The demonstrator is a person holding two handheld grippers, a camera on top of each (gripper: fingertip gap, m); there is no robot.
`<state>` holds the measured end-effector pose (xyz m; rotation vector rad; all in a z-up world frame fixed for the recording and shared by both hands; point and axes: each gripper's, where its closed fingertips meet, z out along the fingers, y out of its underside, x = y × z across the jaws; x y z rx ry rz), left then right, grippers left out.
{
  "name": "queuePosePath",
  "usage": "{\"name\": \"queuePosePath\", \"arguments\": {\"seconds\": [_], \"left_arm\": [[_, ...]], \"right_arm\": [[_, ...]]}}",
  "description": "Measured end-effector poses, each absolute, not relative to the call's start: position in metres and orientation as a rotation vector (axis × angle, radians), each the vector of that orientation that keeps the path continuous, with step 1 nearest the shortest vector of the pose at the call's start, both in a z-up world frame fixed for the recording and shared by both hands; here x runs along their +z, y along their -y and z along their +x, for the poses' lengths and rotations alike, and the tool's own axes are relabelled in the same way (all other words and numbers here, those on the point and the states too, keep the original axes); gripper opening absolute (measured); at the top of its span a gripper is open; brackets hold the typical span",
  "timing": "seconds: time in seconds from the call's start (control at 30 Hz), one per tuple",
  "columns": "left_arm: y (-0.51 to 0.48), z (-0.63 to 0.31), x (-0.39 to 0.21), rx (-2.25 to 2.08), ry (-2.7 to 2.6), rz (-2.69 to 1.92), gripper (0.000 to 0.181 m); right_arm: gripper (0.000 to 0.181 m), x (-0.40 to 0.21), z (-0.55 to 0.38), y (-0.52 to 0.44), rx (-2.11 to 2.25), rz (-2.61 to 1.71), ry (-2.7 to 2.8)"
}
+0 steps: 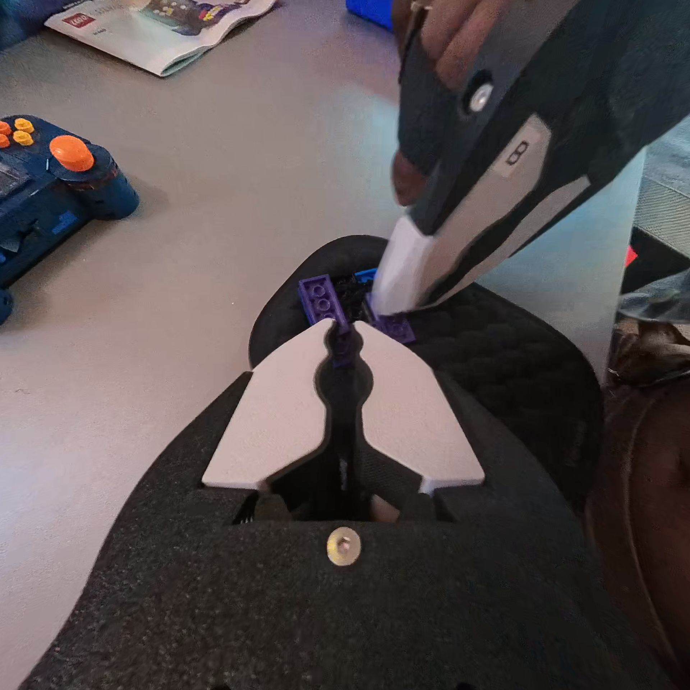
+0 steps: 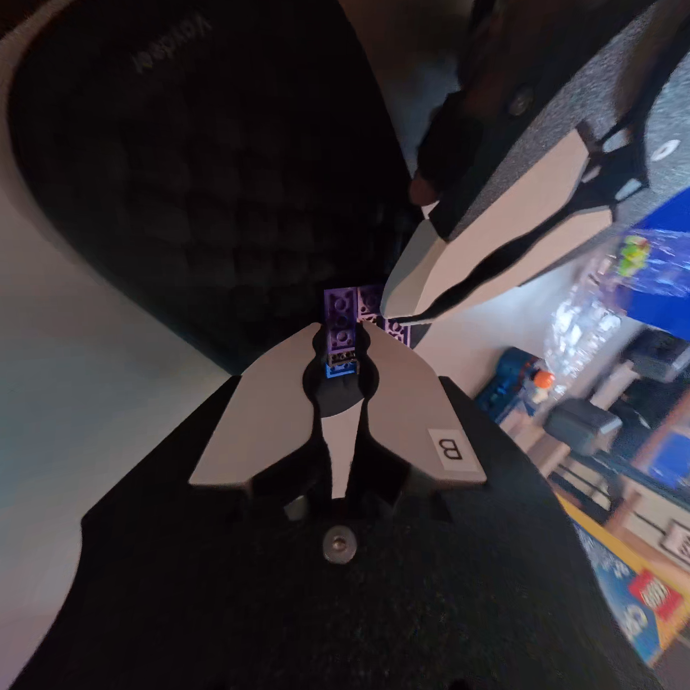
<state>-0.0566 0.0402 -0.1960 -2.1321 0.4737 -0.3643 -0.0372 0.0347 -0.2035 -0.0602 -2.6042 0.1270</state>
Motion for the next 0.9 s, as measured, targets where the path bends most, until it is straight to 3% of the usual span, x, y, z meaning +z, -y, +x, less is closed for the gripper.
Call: {"name": "queuePosePath", "arguments": {"seconds": [0.03, 0.23, 0.27, 0.3, 0.4, 0.9], "left_arm": [[-0.042, -0.065, -0.197, -0.293, -0.449, -2.143, 0.000], [-0.043, -0.069, -0.198, -0.176, -0.505, -2.101, 0.000], [-0.043, -0.070, -0.197, -0.213, -0.486, -2.107, 0.000], [-0.043, -0.070, -0.196, -0.229, -0.482, -2.103, 0.001], [-0.043, -0.067, -0.191, -0.225, -0.520, -2.085, 0.002], [-0.041, -0.045, -0.194, -0.343, -0.601, -2.105, 0.004]], "right_arm": [[0.000, -0.201, -0.034, -0.028, 0.175, -0.074, 2.563], [0.000, -0.194, -0.034, -0.027, 0.403, -0.302, 2.479], [0.003, -0.189, -0.034, -0.026, 0.497, -0.358, 2.516], [0.018, -0.186, -0.034, -0.026, 0.561, -0.403, 2.561], [0.029, -0.184, -0.034, -0.034, 0.534, -0.386, 2.700], [0.017, -0.201, -0.028, -0.030, 0.333, -0.181, 2.748]]}}
